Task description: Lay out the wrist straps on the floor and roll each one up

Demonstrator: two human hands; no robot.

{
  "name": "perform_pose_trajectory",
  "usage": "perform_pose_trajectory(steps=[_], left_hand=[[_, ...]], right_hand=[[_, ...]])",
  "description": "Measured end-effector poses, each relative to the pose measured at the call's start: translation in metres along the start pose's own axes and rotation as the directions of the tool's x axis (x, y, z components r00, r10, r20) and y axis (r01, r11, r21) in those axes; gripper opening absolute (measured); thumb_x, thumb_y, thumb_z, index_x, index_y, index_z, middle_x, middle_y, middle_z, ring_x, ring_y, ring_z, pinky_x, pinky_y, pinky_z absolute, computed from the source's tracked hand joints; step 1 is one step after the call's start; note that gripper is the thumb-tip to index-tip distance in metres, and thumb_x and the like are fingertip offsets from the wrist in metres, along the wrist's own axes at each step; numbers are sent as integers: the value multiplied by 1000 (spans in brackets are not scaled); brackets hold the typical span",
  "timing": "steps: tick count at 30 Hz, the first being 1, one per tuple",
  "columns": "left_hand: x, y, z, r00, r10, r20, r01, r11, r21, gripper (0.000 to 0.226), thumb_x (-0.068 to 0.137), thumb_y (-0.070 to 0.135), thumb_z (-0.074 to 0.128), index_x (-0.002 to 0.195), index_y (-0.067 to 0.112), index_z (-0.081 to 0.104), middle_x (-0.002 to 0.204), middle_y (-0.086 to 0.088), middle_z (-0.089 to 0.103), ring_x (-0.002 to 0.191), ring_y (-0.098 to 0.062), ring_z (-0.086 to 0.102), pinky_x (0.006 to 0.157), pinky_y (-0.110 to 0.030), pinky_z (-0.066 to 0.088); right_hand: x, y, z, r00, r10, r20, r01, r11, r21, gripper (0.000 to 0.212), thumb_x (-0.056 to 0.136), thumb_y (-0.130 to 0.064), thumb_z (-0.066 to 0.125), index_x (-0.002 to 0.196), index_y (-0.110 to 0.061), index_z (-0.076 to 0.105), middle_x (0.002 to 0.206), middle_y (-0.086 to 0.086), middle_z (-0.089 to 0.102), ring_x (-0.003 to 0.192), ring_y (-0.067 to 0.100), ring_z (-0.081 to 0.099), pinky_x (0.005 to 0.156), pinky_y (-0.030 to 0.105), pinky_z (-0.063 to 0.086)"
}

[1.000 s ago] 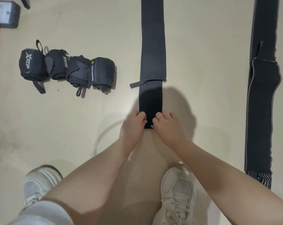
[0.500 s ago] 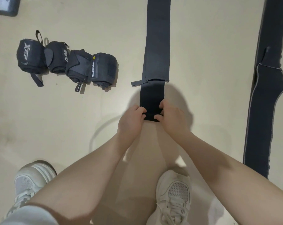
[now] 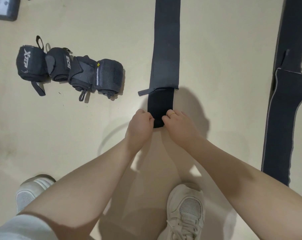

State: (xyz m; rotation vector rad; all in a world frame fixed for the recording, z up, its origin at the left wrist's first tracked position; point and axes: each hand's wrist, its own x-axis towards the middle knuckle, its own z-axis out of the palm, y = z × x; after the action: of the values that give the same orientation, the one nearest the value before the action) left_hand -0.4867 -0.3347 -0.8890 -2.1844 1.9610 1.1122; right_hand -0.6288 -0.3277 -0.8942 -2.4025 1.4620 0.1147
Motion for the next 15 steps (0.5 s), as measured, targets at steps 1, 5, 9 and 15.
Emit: perform_pose_trajectory(steps=[1,5,9,15], left_hand=[[-5,0,0,1000,25,13,-25,1000,18,24,94,16,49,100,1,67,97,-7,50,92,-25,56,71,-21,32],[-26,-13,-2,983,145,109,-145,989,-2,33,87,15,58,119,6,56,110,-7,53,99,-26,55,76,-19,34],[-33,-16,1,988,111,108,-111,994,-12,28,94,15,52,121,7,56,116,-7,51,98,-26,55,84,-27,40],[-15,-7,3,998,-7,60,7,1000,7,27,93,19,55,117,8,58,115,-8,55,101,-24,54,83,-29,40]], right_hand=[[-1,2,2,996,31,89,-37,997,61,9,84,-8,58,92,-7,63,94,9,58,85,27,57,72,32,42],[-16,3,5,933,224,282,-340,804,487,22,92,-23,57,111,-11,59,100,4,59,92,20,56,76,27,41],[-22,-6,12,874,387,295,-479,577,662,15,86,-18,66,92,-11,53,80,-1,55,75,16,52,63,24,38],[-18,-12,11,969,249,-7,-233,918,322,12,82,-8,66,83,-6,54,91,6,52,74,25,50,55,32,41]])
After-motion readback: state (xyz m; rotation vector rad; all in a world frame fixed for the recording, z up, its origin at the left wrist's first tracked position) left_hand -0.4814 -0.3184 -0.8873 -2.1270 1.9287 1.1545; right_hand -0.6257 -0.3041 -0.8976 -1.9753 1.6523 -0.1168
